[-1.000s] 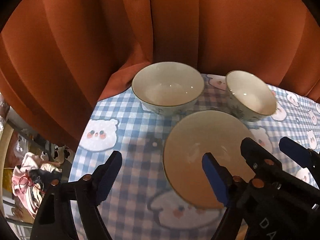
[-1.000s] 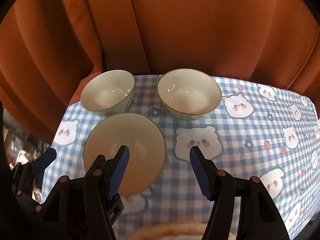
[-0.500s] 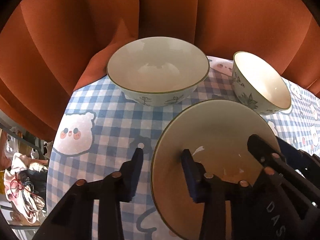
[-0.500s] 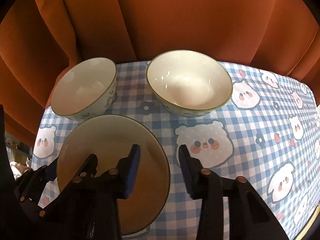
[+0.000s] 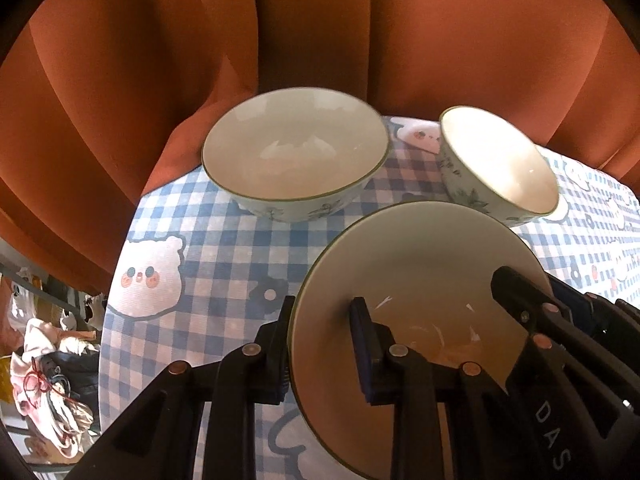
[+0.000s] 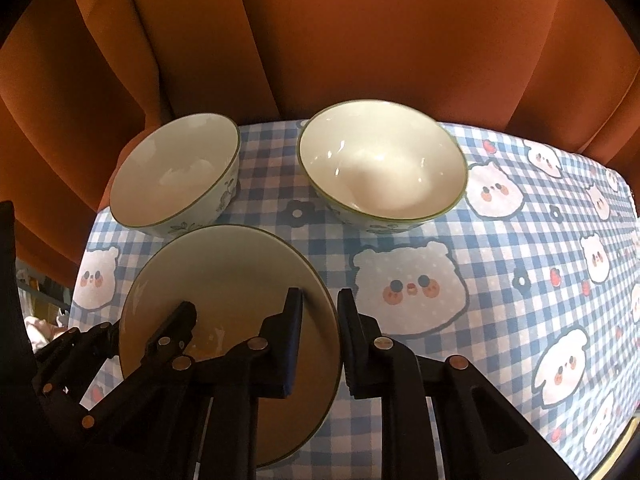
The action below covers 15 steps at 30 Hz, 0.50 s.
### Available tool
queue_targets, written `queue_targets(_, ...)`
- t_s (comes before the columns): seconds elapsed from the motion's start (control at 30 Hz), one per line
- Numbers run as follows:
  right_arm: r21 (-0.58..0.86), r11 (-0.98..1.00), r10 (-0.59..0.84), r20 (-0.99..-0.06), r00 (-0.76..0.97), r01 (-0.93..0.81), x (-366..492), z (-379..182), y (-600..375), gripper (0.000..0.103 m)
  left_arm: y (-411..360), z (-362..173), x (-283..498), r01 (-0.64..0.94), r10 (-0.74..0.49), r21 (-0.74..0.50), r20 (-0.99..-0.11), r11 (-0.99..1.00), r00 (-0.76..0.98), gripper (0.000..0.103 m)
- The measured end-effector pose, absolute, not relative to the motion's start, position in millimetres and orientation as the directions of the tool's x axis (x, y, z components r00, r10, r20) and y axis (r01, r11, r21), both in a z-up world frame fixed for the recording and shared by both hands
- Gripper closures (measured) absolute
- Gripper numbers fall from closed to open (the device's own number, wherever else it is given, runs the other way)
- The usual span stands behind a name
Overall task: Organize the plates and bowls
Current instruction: 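Lift the bowl and carry it toward the plate stack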
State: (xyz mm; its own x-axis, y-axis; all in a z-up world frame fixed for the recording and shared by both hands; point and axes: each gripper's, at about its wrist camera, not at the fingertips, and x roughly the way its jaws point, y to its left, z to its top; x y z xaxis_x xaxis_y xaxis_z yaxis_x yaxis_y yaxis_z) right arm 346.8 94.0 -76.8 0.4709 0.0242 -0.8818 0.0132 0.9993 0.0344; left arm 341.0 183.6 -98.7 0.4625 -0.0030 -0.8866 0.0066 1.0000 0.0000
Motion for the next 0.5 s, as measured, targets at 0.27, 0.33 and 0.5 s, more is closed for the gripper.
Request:
queue_targets(0.27,0.049,0.999,0.041,-0.865,0.500,0.002,327.0,-57.9,70.0,0.081,157.9,-74.6,314.8,0.000,0.014,0.016,-0.869,1.000,0.495,0.078)
queue_targets(0.33,0.055,0.998,0.048,-0.862,0.505,-0.002,320.0,-53.9,62.0,0.081,148.7,-68.3,309.7,-0.007,0.021,0.020,-0.866,1.000,0.500,0.078)
queue_targets(0.5,0.065,0.998,0.061,-0.856,0.514,-0.010,299.5,-42.8,35.1,0.081,121.2,-55.7,291.7,-0.007,0.030,0.031,-0.859,0.999,0.510,0.078)
